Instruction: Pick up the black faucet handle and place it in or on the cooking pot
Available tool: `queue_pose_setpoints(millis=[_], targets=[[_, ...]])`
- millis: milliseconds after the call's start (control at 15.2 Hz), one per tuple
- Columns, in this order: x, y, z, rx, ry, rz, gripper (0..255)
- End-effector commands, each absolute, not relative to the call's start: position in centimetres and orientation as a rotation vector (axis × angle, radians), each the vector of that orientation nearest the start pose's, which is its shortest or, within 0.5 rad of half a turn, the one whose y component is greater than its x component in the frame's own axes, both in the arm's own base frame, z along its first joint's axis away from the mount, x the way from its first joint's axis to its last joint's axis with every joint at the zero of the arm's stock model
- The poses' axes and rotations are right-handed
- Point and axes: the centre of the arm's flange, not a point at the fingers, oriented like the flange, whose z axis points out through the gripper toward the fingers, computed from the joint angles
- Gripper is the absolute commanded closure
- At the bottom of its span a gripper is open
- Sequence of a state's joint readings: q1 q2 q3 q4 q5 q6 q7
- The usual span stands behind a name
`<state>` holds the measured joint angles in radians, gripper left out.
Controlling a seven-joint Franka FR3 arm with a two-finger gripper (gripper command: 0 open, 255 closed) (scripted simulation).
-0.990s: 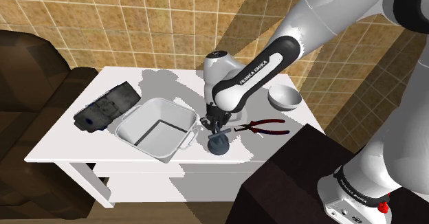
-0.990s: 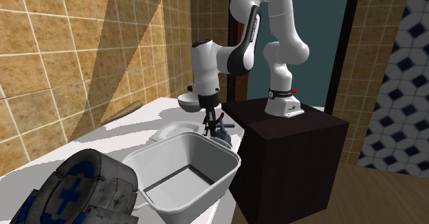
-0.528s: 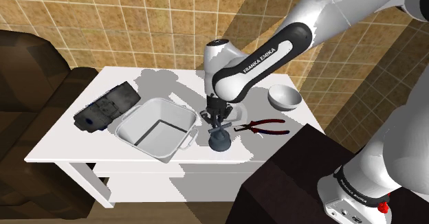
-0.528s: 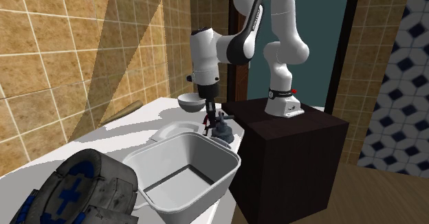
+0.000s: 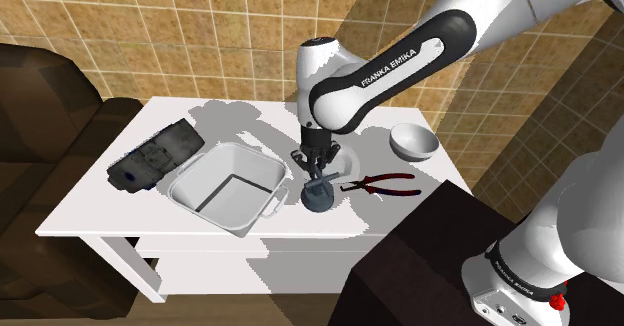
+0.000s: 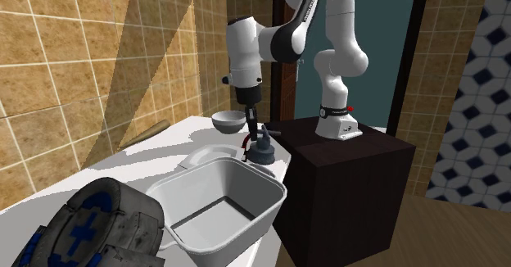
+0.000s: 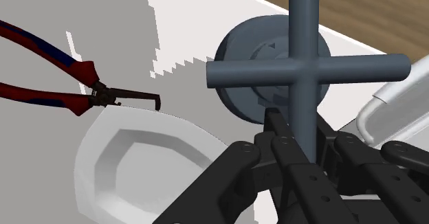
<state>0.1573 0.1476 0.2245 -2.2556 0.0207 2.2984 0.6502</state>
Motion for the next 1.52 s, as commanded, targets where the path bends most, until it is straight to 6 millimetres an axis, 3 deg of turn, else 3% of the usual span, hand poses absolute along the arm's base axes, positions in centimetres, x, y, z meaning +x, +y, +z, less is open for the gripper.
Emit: queue_pose_setpoints(millis=[0,1056,1452], targets=[[48.6,19.4,30.3,-3.114,0.445,0.176,255],[48.6,19.4,38.5,-3.114,0.445,0.176,255],[54.5,24.7,39.1,-3.114,0.445,0.176,255]])
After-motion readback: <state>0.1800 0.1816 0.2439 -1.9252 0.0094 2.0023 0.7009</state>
